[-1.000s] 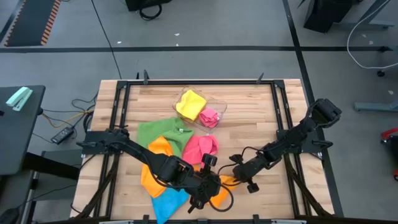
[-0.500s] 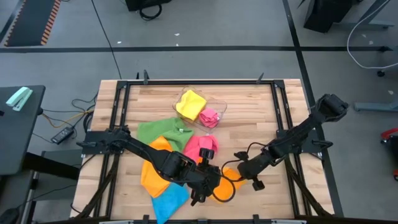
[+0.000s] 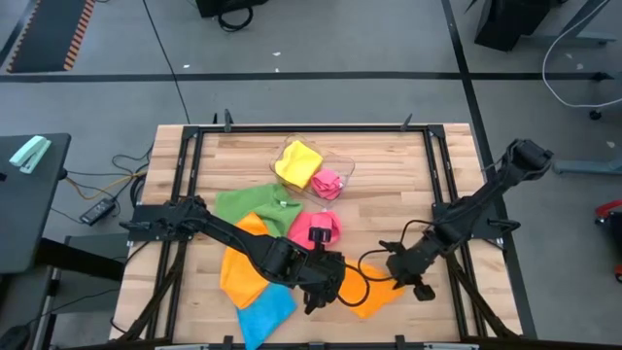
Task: Fold microfiber towels
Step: Fold the right orange microfiber cloth
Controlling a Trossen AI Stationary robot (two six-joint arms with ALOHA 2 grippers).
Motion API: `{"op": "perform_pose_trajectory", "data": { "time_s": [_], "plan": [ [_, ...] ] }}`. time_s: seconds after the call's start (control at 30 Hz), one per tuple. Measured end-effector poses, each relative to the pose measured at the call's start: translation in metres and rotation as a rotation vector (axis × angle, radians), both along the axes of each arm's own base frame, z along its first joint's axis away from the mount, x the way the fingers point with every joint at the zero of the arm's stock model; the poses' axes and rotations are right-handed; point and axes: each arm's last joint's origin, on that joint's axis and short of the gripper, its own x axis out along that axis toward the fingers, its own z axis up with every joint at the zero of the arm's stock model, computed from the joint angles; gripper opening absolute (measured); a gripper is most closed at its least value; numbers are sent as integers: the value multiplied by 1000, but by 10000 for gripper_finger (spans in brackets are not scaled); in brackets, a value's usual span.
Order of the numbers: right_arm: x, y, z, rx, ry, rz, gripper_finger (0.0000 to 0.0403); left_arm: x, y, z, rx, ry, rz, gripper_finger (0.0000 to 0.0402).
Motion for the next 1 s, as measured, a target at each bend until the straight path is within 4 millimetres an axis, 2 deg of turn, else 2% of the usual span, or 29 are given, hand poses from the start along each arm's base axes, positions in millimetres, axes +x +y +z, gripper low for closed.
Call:
{"op": "perform_pose_trajectory", "data": {
  "time_s": [0.13,0.23,0.33,0.47,0.6,0.73,0.87,1.0],
  "plan": [
    [-10,2,10,15,-20,-38,4,1,4,-1,-48,-21,106,13],
    [-15,7,12,31,-18,-54,4,7,5,-12,-79,-20,172,9],
    [-20,13,12,63,4,-45,6,12,-3,-23,-96,-25,181,19],
    [-28,24,14,135,45,-9,12,11,-21,-15,-204,-86,122,31],
    [-33,35,19,226,52,28,13,8,-38,-5,-310,-124,40,26],
    [-35,38,20,288,123,66,14,6,-39,-4,-320,-113,24,13],
    [-33,31,12,211,163,52,12,14,-22,-21,-288,-62,74,16],
    [-27,17,-5,45,230,-45,12,27,-4,-60,-269,-12,132,32]
  ]
}}
